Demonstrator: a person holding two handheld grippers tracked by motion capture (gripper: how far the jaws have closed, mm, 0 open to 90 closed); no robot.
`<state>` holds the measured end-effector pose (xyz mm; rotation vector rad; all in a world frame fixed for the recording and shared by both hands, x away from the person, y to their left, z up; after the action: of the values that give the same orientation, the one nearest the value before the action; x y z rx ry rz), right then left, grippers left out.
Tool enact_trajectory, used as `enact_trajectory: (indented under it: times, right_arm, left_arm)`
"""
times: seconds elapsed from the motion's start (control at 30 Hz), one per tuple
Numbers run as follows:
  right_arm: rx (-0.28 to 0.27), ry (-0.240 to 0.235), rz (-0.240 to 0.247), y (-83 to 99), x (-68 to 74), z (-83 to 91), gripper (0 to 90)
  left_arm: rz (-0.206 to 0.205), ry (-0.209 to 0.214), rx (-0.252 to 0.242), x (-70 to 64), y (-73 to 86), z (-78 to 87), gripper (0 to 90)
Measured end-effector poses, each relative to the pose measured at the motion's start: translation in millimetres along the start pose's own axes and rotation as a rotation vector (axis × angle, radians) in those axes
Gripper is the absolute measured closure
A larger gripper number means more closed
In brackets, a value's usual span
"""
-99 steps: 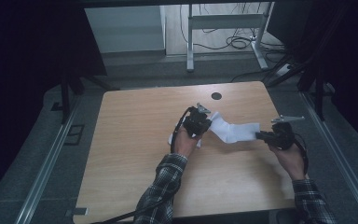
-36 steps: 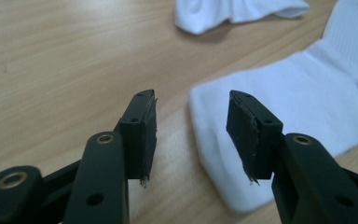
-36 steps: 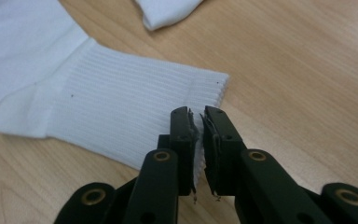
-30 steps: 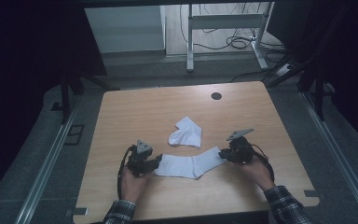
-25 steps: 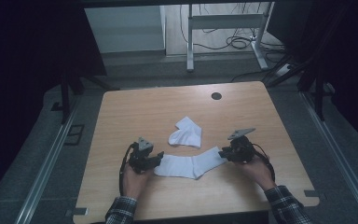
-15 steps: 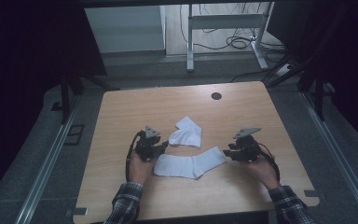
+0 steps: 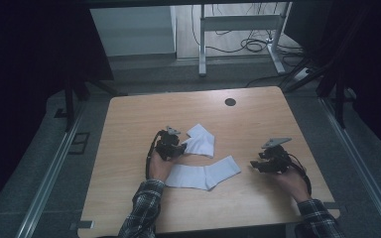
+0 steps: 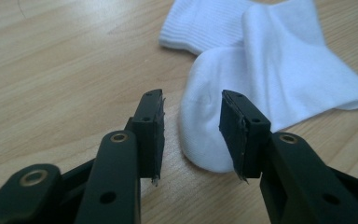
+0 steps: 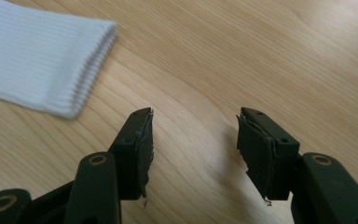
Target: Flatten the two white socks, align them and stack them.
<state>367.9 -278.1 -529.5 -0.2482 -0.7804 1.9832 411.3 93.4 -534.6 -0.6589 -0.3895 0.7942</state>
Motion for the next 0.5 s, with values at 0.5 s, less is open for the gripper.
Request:
enact_trajectory:
  times: [0.5]
  right_arm:
    - [-0.022, -0.001, -0.036, 11.0, -19.2, 5.1, 41.8]
  left_arm:
    - [0.027, 0.061, -0.024, -4.6, -8.4, 6.6, 85.8]
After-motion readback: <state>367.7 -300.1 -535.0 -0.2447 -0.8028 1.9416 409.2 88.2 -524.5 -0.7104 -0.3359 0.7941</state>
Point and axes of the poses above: each handheld gripper's, and its own axes: z roughly backward along the jaws, y roughly out of its underside, x roughly to its left, the point moved 1 cm from there along -z, roughly forward along the jaws, and after that the axes turned 12 degrees about -z, right-handed, at the moved point
